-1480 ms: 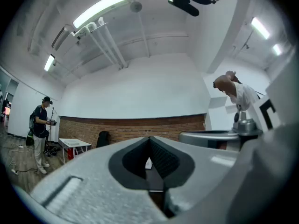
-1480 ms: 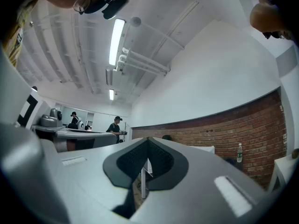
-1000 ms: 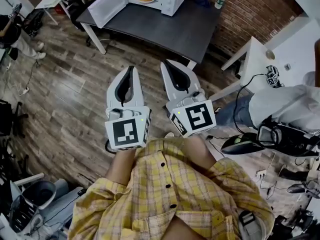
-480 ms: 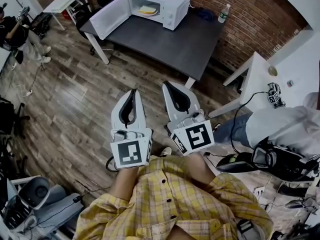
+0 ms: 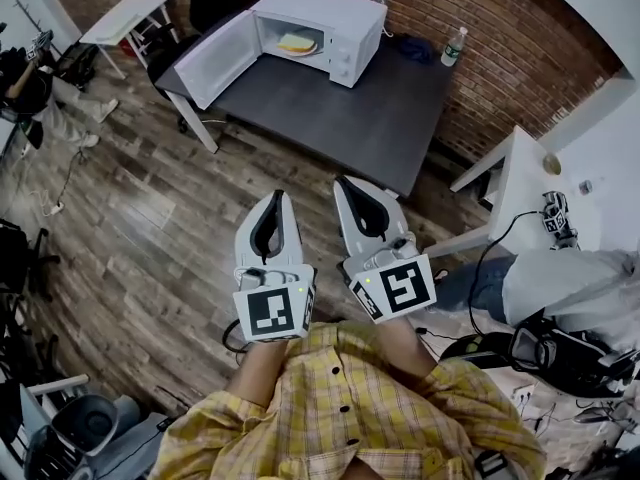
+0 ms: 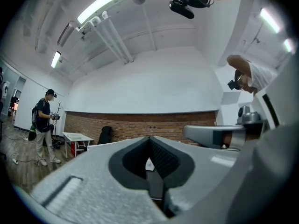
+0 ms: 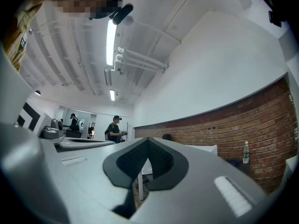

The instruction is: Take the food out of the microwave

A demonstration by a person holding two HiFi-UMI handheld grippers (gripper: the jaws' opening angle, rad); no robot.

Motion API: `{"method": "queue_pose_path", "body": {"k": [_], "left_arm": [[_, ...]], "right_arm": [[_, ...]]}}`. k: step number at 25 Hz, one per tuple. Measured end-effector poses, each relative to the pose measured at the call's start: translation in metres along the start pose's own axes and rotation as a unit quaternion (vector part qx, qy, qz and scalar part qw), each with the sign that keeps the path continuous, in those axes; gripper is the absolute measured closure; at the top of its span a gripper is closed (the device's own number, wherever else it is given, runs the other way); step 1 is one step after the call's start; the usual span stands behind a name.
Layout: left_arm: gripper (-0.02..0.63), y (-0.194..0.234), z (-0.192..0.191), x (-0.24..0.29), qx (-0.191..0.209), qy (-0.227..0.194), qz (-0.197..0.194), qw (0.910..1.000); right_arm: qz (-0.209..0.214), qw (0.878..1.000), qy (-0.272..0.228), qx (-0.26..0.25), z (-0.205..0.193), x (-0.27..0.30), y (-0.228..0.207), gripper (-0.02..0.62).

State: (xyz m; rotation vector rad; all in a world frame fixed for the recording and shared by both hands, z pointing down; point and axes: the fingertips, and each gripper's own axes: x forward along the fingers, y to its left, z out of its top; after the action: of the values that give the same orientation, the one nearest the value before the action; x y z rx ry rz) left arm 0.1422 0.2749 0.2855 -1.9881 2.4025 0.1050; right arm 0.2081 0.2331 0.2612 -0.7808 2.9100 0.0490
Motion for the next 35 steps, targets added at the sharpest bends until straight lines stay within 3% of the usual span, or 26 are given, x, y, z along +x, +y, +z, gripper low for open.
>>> {"method": "queue_pose_path", "body": {"k": [10,16,20,28,35], "left_arm": [[0.606,0.094,0.014,0.115,0.002,-0.004,-0.031,0.9995],[0.606,0.142,0.011,0.169,-0.002,0.008,-0.064,0.9979],[0.606,0.157,-0.007,0.194,-0.025,0.025,-0.089,0.9954],[0.606,0.168,-0.031,0.231,-0.050,0.048,-0.100,0.9926],[0.606,0.161,-0.039,0.284,-0.029,0.050,-0.100,0.9934]], "right_arm": [[-0.028,1.000,-0.005,-0.002,-0.009,0.143,-0.020,0.592],[-0.073,0.997,-0.007,-0.001,-0.016,0.208,-0.031,0.592],[-0.089,0.996,0.013,0.005,-0.032,0.237,-0.037,0.592],[-0.107,0.994,0.037,0.001,-0.052,0.273,-0.058,0.592],[-0.102,0.994,0.036,0.006,-0.074,0.303,-0.100,0.592]]}}
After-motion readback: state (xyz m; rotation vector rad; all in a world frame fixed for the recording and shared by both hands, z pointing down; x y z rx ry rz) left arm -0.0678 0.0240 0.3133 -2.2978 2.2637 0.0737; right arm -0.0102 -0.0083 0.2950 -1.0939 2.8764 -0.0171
